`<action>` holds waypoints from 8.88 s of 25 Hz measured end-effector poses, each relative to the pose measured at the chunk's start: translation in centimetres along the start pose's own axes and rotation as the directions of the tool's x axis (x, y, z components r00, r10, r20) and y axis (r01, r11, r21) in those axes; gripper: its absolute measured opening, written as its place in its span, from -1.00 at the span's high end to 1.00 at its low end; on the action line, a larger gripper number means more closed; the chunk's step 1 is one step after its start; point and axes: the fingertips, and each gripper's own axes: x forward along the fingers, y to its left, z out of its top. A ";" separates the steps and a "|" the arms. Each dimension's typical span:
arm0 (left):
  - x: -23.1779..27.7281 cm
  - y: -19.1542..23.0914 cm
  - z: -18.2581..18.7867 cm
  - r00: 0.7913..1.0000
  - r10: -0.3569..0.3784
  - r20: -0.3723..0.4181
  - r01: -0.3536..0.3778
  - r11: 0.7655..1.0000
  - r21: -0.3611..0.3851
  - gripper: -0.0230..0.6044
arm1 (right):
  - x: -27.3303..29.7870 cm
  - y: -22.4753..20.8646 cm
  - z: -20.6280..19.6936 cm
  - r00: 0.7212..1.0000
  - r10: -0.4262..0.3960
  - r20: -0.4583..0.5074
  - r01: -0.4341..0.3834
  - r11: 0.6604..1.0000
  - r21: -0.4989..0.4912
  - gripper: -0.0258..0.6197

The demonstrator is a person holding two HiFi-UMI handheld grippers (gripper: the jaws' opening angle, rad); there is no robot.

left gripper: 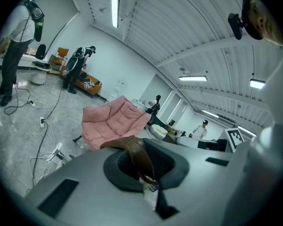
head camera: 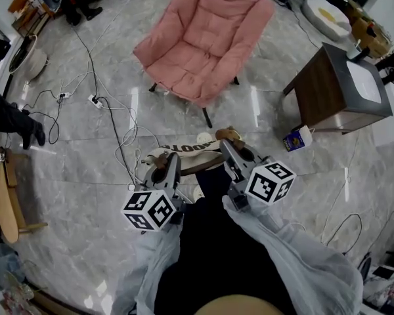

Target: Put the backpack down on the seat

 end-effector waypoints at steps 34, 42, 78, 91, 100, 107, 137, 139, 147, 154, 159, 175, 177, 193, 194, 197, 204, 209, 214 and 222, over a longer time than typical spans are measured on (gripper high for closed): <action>24.3 10.7 17.0 0.984 0.138 0.113 -0.138 0.990 -0.013 0.88 | 24.4 -11.5 16.3 0.986 0.140 -0.095 -0.138 0.990 0.024 0.90; 26.9 12.9 17.7 0.978 0.180 0.101 -0.176 0.983 -0.050 0.88 | 27.8 -13.2 17.6 0.976 0.174 -0.128 -0.173 0.985 0.021 0.89; 54.6 22.4 24.9 0.962 -0.133 -0.239 0.099 0.983 -0.152 0.88 | 46.7 -28.5 31.9 0.982 -0.188 -0.019 0.189 0.975 0.113 0.90; 62.9 24.1 28.7 0.935 -0.210 -0.284 0.171 0.973 -0.157 0.88 | 53.7 -33.0 38.3 0.973 -0.232 -0.005 0.232 0.971 0.060 0.90; 63.3 25.8 25.7 0.911 -0.221 -0.347 0.166 0.969 -0.181 0.88 | 54.1 -34.4 35.6 0.960 -0.271 -0.070 0.276 0.957 0.085 0.89; 60.7 26.0 20.6 0.887 -0.224 -0.403 0.151 0.967 -0.207 0.88 | 51.0 -35.0 30.3 0.947 -0.303 -0.105 0.315 0.939 0.138 0.90; 45.3 23.6 5.8 0.844 -0.081 -0.531 0.032 0.994 -0.101 0.88 | 36.6 -29.3 13.4 0.936 -0.254 -0.242 0.301 0.936 0.183 0.89; 44.5 23.4 4.7 0.843 -0.073 -0.533 0.024 0.995 -0.099 0.88 | 35.7 -29.2 12.5 0.933 -0.262 -0.248 0.309 0.935 0.174 0.89; 41.5 23.6 1.0 0.859 -0.044 -0.510 -0.011 0.995 -0.104 0.88 | 33.1 -28.4 9.0 0.924 -0.272 -0.270 0.317 0.938 0.139 0.89; 39.5 23.3 -2.5 0.850 -0.040 -0.526 -0.021 0.994 -0.109 0.88 | 30.2 -28.7 5.5 0.917 -0.294 -0.269 0.343 0.926 0.156 0.89; 38.0 23.4 -5.8 0.823 -0.047 -0.566 -0.001 0.996 -0.086 0.88 | 28.8 -29.4 2.5 0.912 -0.309 -0.270 0.369 0.906 0.209 0.89; 36.1 25.0 -16.8 0.705 -0.057 -0.707 -0.038 0.992 -0.119 0.88 | 25.5 -32.9 -5.1 0.888 -0.338 -0.311 0.423 0.866 0.266 0.89; 36.0 25.5 -18.0 0.685 -0.051 -0.726 -0.056 0.991 -0.123 0.88 | 25.2 -33.4 -6.8 0.880 -0.332 -0.339 0.429 0.862 0.271 0.89; 38.3 26.7 -17.2 0.731 -0.080 -0.677 -0.047 0.985 -0.167 -0.19 | 26.9 -35.8 -7.6 0.852 -0.398 -0.340 0.502 0.803 0.321 0.03; 38.4 26.9 -17.1 0.735 -0.079 -0.674 -0.049 0.984 -0.169 -0.19 | 27.0 -35.9 -7.4 0.852 -0.405 -0.333 0.506 0.800 0.323 -0.10; 38.4 27.0 -16.5 0.736 -0.067 -0.674 -0.053 0.986 -0.157 -0.19 | 27.4 -36.0 -6.5 0.854 -0.411 -0.319 0.503 0.809 0.304 -0.32; 38.3 27.0 -16.0 0.720 -0.047 -0.693 -0.048 0.992 -0.117 -0.26 | 28.5 -36.1 -4.8 0.865 -0.410 -0.289 0.488 0.821 0.297 -0.48; 37.7 26.8 -14.9 0.720 0.006 -0.694 -0.075 0.995 -0.069 -0.32 | 28.2 -35.1 -3.4 0.873 -0.403 -0.274 0.474 0.832 0.288 -0.52; 35.7 25.9 -13.5 0.718 0.029 -0.695 -0.081 0.996 -0.042 -0.34 | 27.9 -33.3 -2.3 0.892 -0.365 -0.267 0.435 0.856 0.280 -0.52; 35.2 23.9 -8.6 0.779 0.014 -0.627 -0.039 0.999 -0.025 -0.34 | 27.9 -29.8 0.7 0.929 -0.303 -0.211 0.353 0.896 0.270 -0.52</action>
